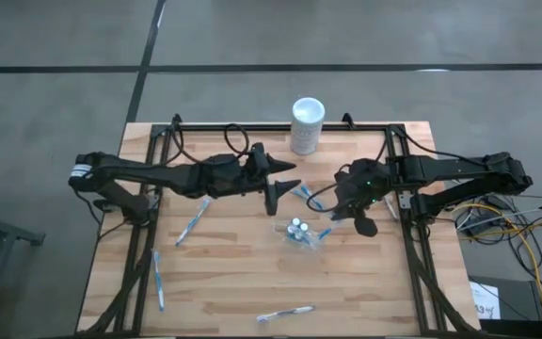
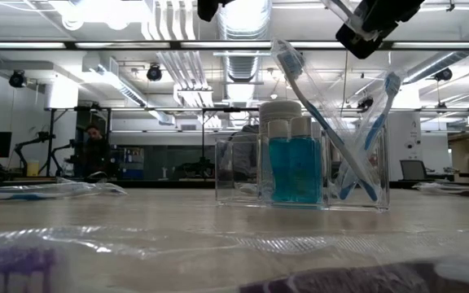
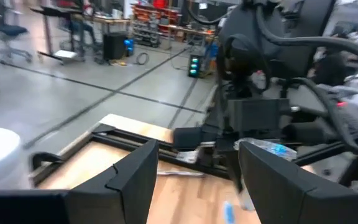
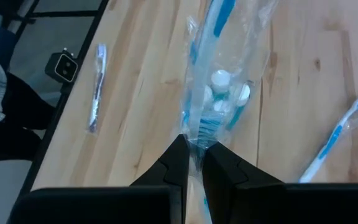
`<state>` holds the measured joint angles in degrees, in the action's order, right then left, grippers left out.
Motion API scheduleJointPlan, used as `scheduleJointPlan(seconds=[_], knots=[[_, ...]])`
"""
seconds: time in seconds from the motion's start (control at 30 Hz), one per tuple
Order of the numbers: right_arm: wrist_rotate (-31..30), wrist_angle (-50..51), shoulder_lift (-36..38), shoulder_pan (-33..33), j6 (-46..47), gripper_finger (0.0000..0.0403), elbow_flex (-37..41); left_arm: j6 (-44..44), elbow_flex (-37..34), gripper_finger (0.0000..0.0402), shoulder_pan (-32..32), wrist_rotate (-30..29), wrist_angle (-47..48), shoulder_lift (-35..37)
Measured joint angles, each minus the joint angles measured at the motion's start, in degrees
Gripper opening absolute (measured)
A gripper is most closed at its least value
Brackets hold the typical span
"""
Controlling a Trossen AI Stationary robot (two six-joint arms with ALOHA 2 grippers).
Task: Pick & Place toothbrushing station
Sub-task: Put the blue toothbrush into the transparent organizer
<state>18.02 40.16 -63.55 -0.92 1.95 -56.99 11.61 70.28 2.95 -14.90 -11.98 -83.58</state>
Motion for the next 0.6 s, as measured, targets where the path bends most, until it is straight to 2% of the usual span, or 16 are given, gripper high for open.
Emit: scheduleJointPlan(seconds=[0.13, 0.3, 0.4, 0.6], knots=[[0.0, -0.8, 0.0, 0.0, -1.0, 0.0027, 0.0, 2.3, 0.0, 0.0230, 0.0, 3.0, 0.1, 0.0], [0.0, -0.8, 0.2, 0.0, -1.1, 0.0027, 0.0, 4.4, 0.0, 0.0230, 0.0, 9.9, 0.3, 0.2], [0.0, -1.2, 0.1, 0.0, -1.1, 0.0027, 0.0, 4.4, 0.0, 0.0230, 0.1, 11.3, 0.5, 0.1], [0.2, -2.6, 0.2, 0.0, -2.1, 0.0027, 0.0, 4.3, -0.1, 0.0230, -0.1, 10.5, 0.2, 0.1]])
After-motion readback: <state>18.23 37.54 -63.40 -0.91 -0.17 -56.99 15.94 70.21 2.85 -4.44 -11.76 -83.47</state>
